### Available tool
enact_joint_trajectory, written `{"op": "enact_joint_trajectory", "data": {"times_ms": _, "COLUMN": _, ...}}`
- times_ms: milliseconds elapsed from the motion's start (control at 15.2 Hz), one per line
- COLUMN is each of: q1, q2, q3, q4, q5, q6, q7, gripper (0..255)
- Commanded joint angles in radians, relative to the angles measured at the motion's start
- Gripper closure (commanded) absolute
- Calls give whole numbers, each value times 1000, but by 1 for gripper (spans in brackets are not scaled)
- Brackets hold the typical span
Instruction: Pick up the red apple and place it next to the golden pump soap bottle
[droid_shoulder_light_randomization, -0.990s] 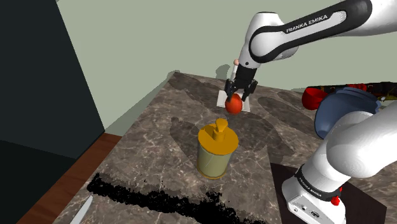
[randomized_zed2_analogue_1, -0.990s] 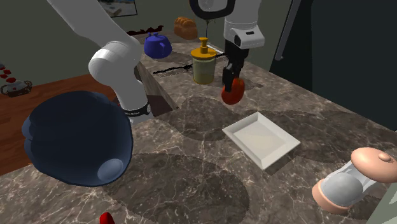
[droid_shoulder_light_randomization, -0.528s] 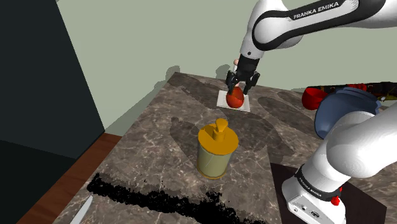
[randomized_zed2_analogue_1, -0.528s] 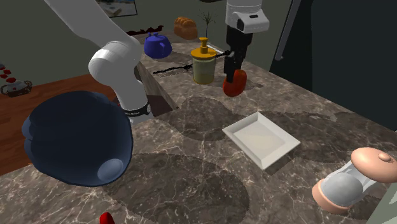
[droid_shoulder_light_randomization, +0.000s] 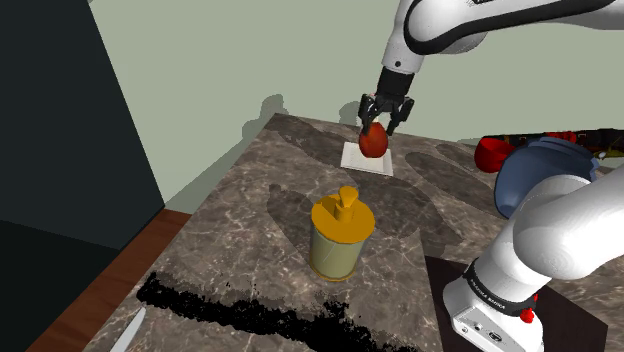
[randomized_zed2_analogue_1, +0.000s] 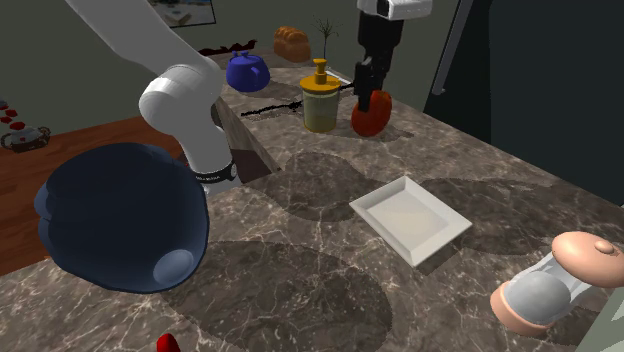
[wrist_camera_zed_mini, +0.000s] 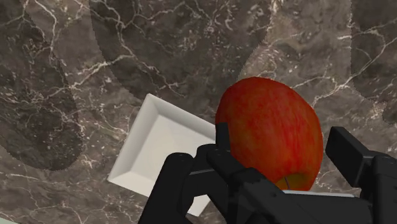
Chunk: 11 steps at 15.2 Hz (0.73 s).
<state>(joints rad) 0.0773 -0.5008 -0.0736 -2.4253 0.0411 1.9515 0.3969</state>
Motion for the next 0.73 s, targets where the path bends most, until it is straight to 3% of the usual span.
{"op": "enact_joint_trajectory", "data": {"times_ms": 0, "q1": 0, "q2": -6, "q3": 0, "q4": 22, "q5": -1, "q6": -28, "q7": 1, "gripper": 255}}
{"op": "enact_joint_trajectory", "data": {"times_ms": 660, "q1": 0, "q2": -14, "q3": 2, "q4": 150, "q5": -2, "q6": -164, "q7": 10, "gripper": 255}}
